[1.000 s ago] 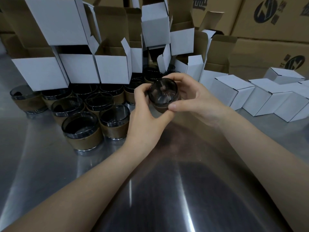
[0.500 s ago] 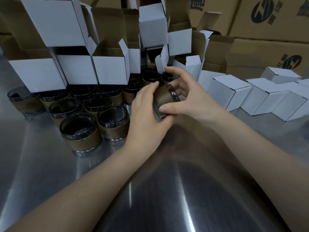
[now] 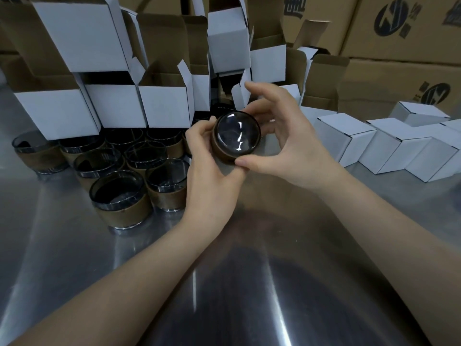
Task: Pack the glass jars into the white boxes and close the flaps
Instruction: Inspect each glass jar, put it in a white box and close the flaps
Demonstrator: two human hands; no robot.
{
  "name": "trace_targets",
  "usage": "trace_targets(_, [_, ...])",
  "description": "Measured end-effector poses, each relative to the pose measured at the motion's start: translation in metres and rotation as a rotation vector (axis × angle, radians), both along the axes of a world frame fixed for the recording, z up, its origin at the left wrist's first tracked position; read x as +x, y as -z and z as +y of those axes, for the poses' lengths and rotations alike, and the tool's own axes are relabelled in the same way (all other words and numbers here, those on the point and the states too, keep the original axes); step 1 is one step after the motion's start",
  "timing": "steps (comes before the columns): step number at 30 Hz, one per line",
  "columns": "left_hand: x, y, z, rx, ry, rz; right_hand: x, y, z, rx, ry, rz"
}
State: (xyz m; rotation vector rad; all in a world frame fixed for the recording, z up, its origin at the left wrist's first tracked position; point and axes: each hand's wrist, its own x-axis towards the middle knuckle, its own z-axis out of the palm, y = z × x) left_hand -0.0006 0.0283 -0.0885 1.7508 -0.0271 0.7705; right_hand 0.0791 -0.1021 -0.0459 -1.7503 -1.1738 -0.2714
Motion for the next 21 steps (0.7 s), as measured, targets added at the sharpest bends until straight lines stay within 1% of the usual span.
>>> trace_targets(3, [-0.0005, -0.0006, -0.0008, -0.039, 0.007, -0.007, -0.0041, -0.0017, -0.0001, -0.01, 0.008, -0.115])
trace_targets(6, [-0.001, -0.0011, -0.0012, -0.058, 0.003, -0.008, -0.0087, -0.0038, -0.0006, -0.043, 0.033, -0.187])
trace_targets(9, [-0.0015, -0.0006, -0.0016, -0.069, 0.007, -0.008, -0.0102, -0.0053, -0.0018, -0.071, 0.037, -0.215])
trace_targets(13, [-0.0014, -0.0003, -0.0022, -0.061, 0.01, -0.012, -0.0097, -0.0039, -0.0015, -0.053, 0.024, -0.195])
trace_targets(15, [-0.0015, -0.0011, -0.0029, -0.058, 0.008, -0.015, -0.0078, -0.002, -0.0004, -0.025, 0.008, -0.117])
trace_targets(19, [-0.0034, -0.0038, -0.0041, -0.03, -0.031, 0.0, -0.0033, 0.0004, -0.0003, -0.025, -0.033, 0.274])
trace_targets(21, [-0.0038, -0.0048, -0.0045, 0.01, -0.053, 0.02, -0.0016, 0.0013, -0.0014, -0.057, -0.016, 0.42])
